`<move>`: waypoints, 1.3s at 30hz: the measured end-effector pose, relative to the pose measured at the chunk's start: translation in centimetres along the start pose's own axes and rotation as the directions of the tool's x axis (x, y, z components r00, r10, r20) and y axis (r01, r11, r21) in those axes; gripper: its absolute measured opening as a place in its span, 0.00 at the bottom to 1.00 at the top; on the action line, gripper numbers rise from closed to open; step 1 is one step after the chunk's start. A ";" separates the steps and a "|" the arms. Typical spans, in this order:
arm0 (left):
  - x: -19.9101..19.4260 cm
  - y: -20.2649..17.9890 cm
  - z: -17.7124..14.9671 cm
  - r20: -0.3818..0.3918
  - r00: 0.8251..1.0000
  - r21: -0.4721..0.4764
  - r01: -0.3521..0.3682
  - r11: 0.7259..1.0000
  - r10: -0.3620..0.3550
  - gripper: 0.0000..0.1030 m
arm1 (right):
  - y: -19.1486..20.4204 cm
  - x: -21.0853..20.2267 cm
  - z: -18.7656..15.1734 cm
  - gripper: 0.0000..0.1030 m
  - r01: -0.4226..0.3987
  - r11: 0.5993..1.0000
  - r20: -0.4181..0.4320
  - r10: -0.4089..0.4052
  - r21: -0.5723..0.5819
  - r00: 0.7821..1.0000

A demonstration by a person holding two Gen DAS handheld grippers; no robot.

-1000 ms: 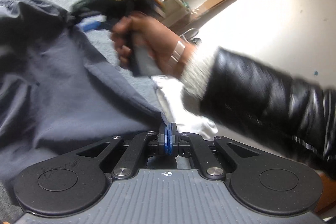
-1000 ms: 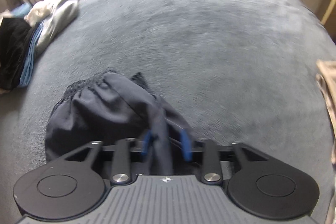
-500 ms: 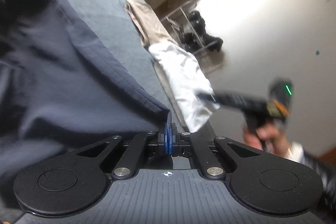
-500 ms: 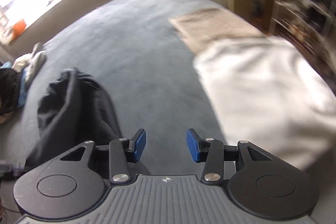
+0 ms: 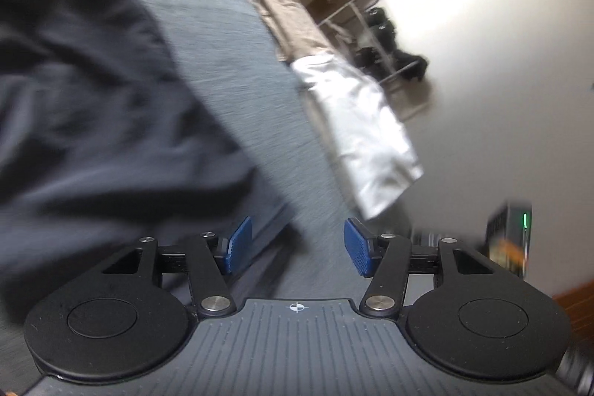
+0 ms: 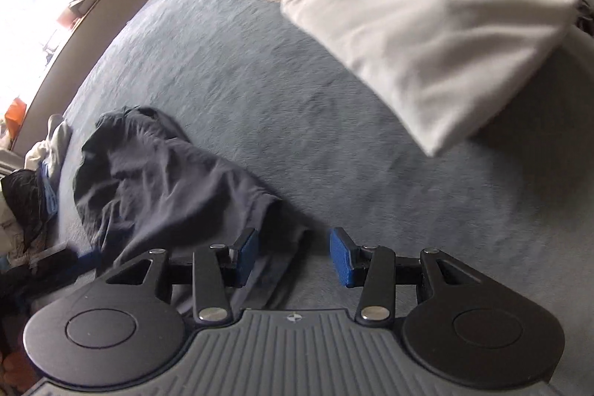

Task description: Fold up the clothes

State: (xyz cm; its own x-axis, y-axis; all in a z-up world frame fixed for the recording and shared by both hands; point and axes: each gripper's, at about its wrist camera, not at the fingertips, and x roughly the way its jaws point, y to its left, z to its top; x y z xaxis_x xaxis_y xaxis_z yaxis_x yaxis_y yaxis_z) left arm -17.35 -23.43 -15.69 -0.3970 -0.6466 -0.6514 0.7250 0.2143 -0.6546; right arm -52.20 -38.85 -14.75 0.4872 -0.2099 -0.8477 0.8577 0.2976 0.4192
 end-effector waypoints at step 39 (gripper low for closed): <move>2.4 8.7 -12.6 -0.177 0.980 -0.423 -0.163 0.891 0.095 0.35 | 2.1 8.7 4.7 0.48 -0.003 0.996 -0.073 -0.004 -0.093 0.997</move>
State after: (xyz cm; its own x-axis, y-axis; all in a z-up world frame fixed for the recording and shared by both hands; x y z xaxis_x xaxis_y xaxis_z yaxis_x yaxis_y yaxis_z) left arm -19.09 -13.85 -27.75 -0.4199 -0.4834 -0.7681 0.4728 0.6059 -0.6398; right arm -45.42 -44.46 -19.73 0.4707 -0.1424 -0.8707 0.8371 0.3838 0.3897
